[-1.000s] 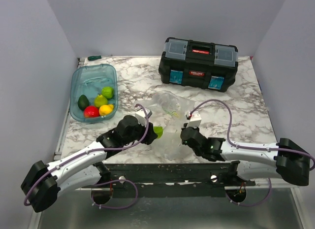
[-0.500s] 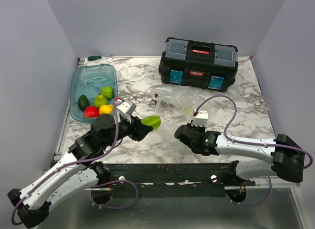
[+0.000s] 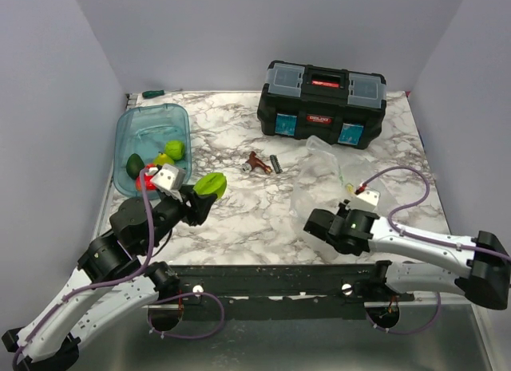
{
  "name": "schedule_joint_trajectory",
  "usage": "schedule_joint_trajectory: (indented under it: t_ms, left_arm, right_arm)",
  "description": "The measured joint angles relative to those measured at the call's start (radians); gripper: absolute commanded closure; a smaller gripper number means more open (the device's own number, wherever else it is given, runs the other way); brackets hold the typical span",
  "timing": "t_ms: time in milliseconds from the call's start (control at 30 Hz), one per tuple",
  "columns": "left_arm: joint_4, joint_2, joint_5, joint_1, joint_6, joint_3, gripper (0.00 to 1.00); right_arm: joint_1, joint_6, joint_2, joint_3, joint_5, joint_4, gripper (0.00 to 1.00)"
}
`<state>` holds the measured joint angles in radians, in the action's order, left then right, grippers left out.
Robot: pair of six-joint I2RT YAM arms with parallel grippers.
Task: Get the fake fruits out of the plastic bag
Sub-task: Place the fake fruit in the bin.
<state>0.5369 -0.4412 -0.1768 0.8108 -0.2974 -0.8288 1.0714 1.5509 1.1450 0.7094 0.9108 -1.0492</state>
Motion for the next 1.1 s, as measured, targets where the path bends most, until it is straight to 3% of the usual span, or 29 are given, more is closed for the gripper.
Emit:
schedule_joint_trajectory:
  t_ms: [100,200,267,467,633,767,1100]
  left_arm:
    - [0.02,0.002,-0.038,0.0,0.003,0.0,0.78]
    - [0.032,0.002,-0.068,0.0,0.003,0.0,0.82]
    - [0.032,0.0,-0.1,0.0,0.003,0.0,0.86]
    - [0.035,-0.06,-0.217,-0.024,0.0,0.0,0.88]
    - [0.034,-0.14,-0.242,-0.111,0.0,-0.004,0.92]
    - [0.018,-0.215,-0.196,-0.276,-0.01,-0.019,0.92]
    - [-0.087,-0.41,0.137,-0.785,-0.142,-0.025,0.91]
  right_arm:
    - [0.0,-0.003,-0.081,-0.019,-0.004,0.002,0.43]
    - [0.0,-0.049,-0.118,-0.031,-0.011,0.034,0.29]
    - [0.0,-0.111,-0.148,-0.035,-0.019,0.071,0.27]
    - [0.0,-0.274,-0.231,0.01,-0.021,0.101,0.07]
    - [0.0,-0.416,-0.305,0.087,-0.039,0.132,0.02]
    - [0.0,-0.511,-0.35,0.12,-0.071,0.162,0.01]
    - [0.0,-0.657,-0.46,0.124,-0.131,0.216,0.0]
